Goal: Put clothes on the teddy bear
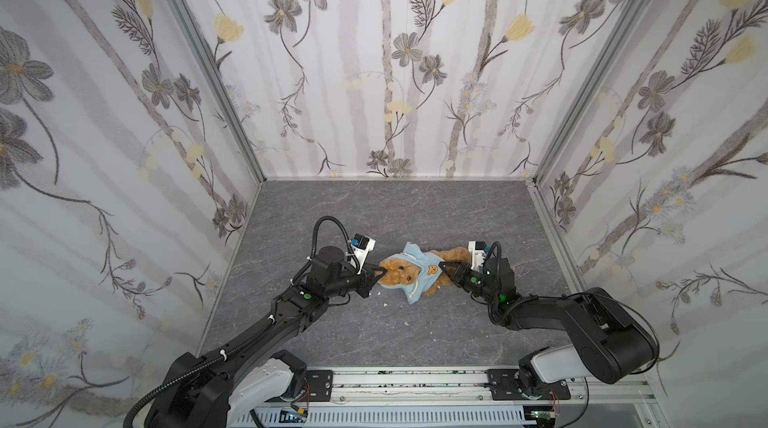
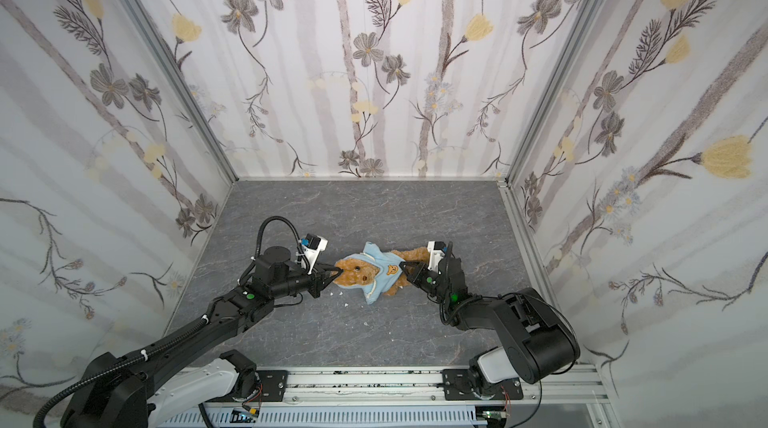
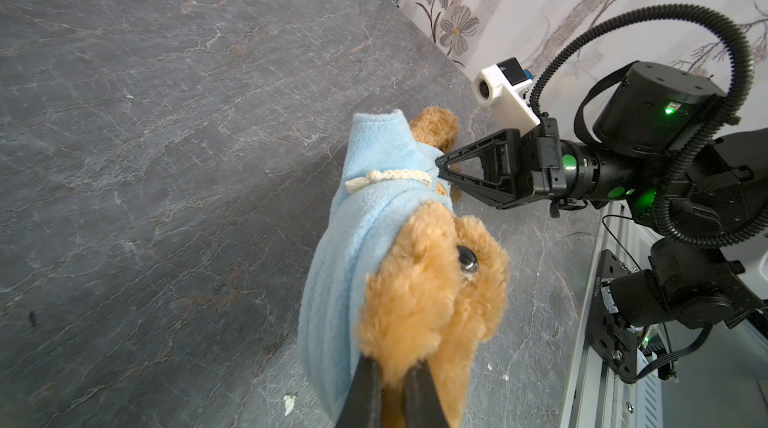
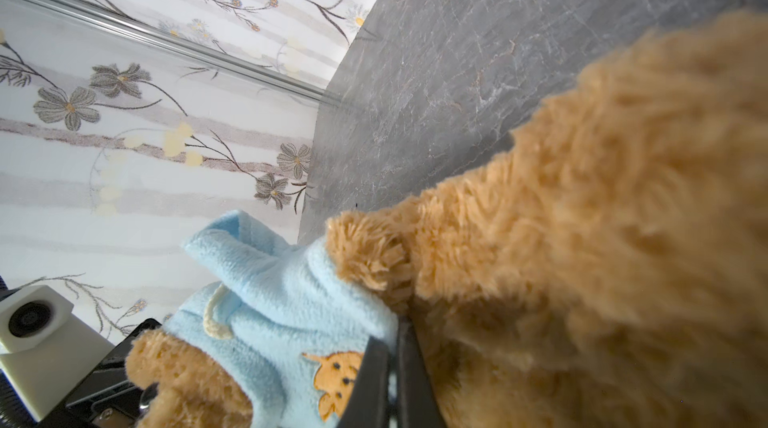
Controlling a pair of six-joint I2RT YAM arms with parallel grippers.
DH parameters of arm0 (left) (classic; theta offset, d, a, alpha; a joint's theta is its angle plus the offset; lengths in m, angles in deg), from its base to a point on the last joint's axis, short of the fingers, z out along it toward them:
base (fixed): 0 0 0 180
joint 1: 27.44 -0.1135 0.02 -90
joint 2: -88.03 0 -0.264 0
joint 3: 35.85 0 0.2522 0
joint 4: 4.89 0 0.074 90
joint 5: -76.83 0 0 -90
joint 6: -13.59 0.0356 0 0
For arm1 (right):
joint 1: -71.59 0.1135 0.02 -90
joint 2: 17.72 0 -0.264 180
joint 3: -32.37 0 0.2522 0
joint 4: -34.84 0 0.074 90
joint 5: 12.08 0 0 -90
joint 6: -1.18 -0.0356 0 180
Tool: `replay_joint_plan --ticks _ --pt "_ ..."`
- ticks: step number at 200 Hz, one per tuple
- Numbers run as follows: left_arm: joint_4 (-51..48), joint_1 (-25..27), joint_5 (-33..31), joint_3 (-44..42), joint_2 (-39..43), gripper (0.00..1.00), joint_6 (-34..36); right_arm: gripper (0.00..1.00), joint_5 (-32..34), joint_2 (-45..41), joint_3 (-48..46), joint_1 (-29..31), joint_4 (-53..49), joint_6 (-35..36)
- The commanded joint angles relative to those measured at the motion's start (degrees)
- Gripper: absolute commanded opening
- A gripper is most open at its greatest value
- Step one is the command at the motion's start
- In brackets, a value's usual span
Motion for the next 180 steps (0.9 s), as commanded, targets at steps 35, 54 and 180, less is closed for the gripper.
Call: replay_joint_plan --ticks 35,54,180 --pt "2.13 1.52 -13.91 5.78 -2.27 0.0 -19.31 0.68 20.39 -10.81 10.84 6.83 -29.8 29.49" --pt "2.13 1.83 -14.47 6.42 -2.18 0.0 -24.27 0.76 27.6 -17.49 11.99 11.16 -34.41 37.49" --pt "1.69 3.51 -9.8 7.73 -3.44 0.0 -23.99 0.75 12.09 -2.67 25.92 25.12 -25.53 48.56"
